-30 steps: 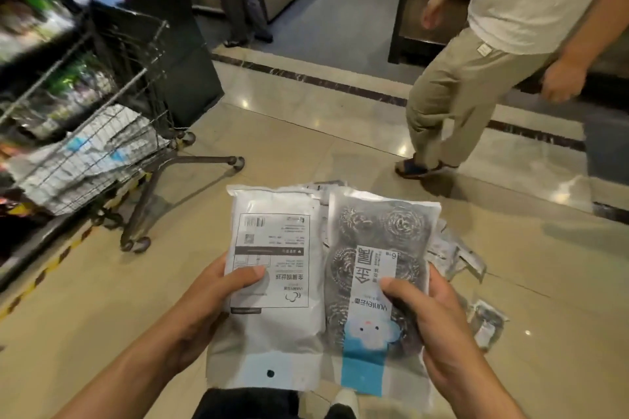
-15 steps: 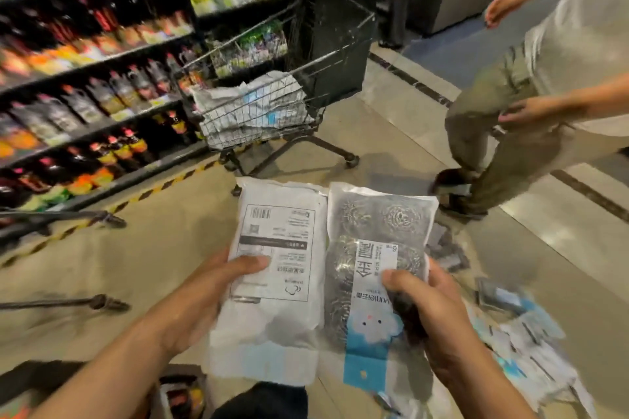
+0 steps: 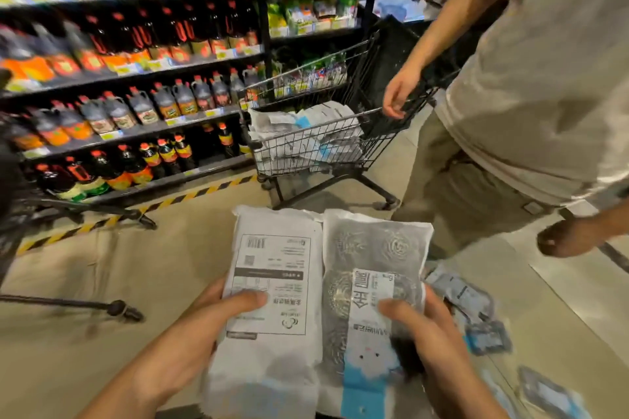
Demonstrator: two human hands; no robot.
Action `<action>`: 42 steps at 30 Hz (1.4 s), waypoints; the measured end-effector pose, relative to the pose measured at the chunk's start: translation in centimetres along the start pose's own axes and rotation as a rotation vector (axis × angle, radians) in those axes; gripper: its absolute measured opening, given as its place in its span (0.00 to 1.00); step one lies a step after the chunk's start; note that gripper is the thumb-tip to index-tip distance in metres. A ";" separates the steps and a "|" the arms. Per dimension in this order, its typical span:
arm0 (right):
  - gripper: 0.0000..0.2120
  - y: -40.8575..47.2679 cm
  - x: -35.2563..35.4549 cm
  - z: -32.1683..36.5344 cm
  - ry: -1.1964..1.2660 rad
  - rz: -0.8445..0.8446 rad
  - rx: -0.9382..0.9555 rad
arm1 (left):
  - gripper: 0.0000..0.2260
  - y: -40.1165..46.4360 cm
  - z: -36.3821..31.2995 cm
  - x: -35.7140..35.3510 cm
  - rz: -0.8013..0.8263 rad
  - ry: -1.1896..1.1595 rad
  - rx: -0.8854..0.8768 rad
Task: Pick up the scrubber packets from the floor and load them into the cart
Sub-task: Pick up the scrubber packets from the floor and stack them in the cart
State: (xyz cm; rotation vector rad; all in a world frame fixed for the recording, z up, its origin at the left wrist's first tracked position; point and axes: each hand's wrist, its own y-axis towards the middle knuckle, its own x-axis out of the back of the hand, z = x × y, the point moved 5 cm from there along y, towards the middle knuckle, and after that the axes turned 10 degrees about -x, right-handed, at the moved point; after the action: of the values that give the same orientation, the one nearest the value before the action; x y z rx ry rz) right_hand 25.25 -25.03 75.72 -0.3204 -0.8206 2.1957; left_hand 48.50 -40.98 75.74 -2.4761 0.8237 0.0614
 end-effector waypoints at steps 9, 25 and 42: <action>0.17 0.5 -2.5 0.8 -0.079 0.144 -0.043 | 0.37 -2.1 1.4 1.5 -0.152 -0.129 -0.072; 0.19 -0.7 2.4 -1.0 0.018 0.133 -0.041 | 0.28 -2.0 1.6 -2.3 -0.030 -0.125 -0.019; 0.17 3.2 1.4 2.5 0.030 0.056 -0.034 | 0.17 5.0 0.0 -2.9 -0.032 -0.071 -0.039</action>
State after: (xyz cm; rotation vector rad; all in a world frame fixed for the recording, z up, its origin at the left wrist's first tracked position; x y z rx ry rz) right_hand 21.34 -26.79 75.53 -0.3970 -0.8420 2.2256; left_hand 43.28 -42.75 74.02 -2.5077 0.7604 0.1542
